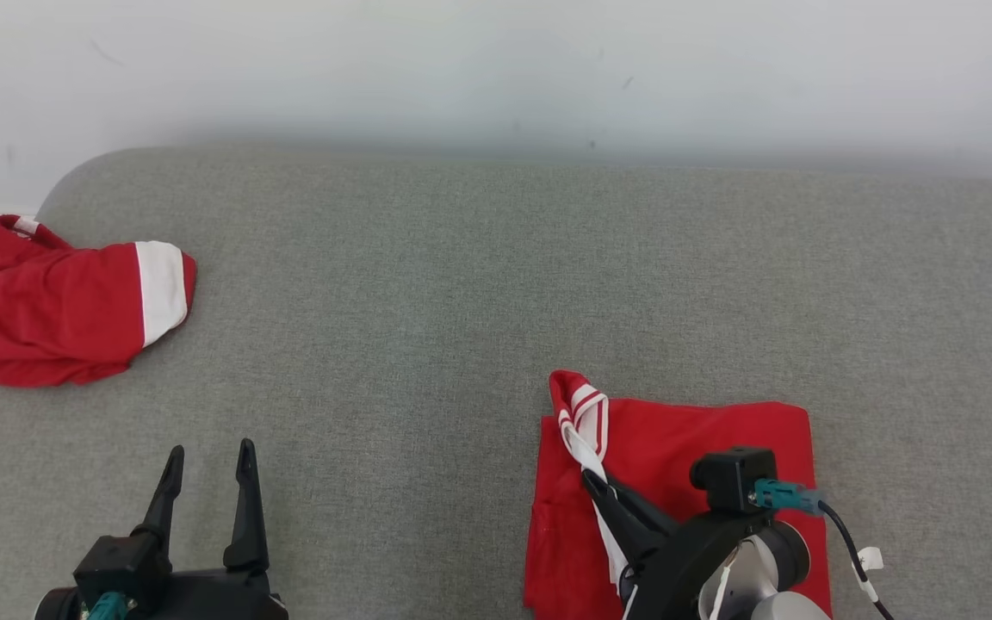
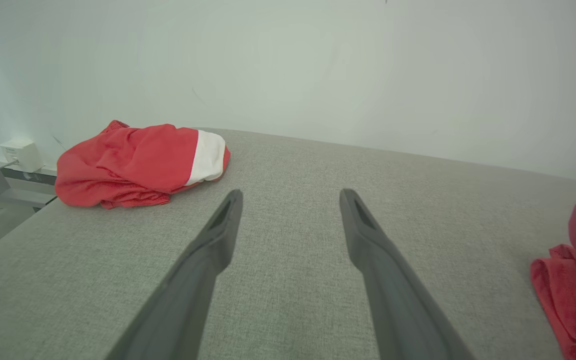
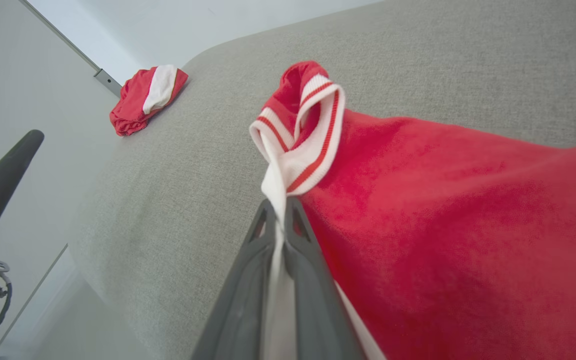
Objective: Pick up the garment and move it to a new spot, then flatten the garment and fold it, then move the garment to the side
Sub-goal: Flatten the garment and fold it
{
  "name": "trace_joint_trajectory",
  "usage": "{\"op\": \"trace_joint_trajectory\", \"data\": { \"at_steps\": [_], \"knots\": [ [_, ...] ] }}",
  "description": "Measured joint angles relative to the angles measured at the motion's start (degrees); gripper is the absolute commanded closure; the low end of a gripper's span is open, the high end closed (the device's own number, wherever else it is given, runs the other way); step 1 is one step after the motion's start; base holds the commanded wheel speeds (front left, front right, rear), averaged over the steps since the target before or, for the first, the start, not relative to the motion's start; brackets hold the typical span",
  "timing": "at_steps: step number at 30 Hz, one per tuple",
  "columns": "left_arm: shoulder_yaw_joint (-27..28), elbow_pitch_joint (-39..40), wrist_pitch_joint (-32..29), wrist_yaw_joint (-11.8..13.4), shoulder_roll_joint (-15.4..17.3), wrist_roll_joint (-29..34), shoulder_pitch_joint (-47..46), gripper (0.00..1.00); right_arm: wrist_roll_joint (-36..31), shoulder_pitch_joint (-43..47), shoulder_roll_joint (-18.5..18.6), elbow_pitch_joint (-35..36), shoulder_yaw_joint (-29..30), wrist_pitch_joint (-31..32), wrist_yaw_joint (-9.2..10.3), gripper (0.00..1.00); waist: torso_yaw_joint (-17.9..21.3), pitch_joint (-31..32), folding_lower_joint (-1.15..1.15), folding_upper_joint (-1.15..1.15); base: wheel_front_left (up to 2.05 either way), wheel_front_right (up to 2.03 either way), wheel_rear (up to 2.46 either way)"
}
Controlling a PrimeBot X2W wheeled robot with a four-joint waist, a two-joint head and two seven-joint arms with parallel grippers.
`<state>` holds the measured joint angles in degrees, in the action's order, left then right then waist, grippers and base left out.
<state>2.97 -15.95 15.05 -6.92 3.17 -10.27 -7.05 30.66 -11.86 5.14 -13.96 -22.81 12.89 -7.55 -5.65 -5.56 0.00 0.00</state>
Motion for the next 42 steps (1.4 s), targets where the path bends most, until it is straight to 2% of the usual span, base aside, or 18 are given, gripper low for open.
{"op": "trace_joint_trajectory", "data": {
  "at_steps": [1,3,10,20,28,42],
  "knots": [
    [-0.13,-0.12,0.0,-0.01,-0.02,0.0,-0.1,0.0,-0.04,-0.1,-0.29,-0.88,0.08,-1.14,0.0,1.0,-0.11,-0.11,0.0,0.0,0.0,0.0,0.0],
    [-0.27,-0.42,0.0,-0.11,-0.05,0.0,-0.15,0.0,-0.77,-0.83,-0.45,-2.42,0.32,-3.28,0.0,0.0,-0.24,-0.24,0.0,0.0,0.0,0.0,0.0],
    [0.41,-0.46,0.0,-0.14,-0.07,0.03,-0.09,0.0,-2.55,-3.76,0.91,-3.47,2.7,-12.06,0.0,0.0,0.93,0.02,0.0,0.0,0.0,0.0,0.0],
    [1.23,0.34,0.0,-0.18,-0.08,0.73,0.73,0.0,-6.61,-3.02,5.45,-0.96,11.77,-22.84,0.0,0.0,3.81,1.14,0.0,0.0,0.0,0.0,0.0],
    [1.83,2.13,0.0,-0.21,0.01,1.58,2.49,0.0,-9.18,3.39,5.63,2.48,16.99,-25.9,0.0,0.0,6.18,2.37,0.0,0.0,0.0,0.0,0.0],
    [2.31,5.6,0.0,0.0,0.02,2.65,6.67,0.0,-13.04,13.53,3.77,8.06,18.82,-26.51,0.0,0.0,8.34,4.87,0.0,0.0,0.0,0.0,0.0]
  ]
}}
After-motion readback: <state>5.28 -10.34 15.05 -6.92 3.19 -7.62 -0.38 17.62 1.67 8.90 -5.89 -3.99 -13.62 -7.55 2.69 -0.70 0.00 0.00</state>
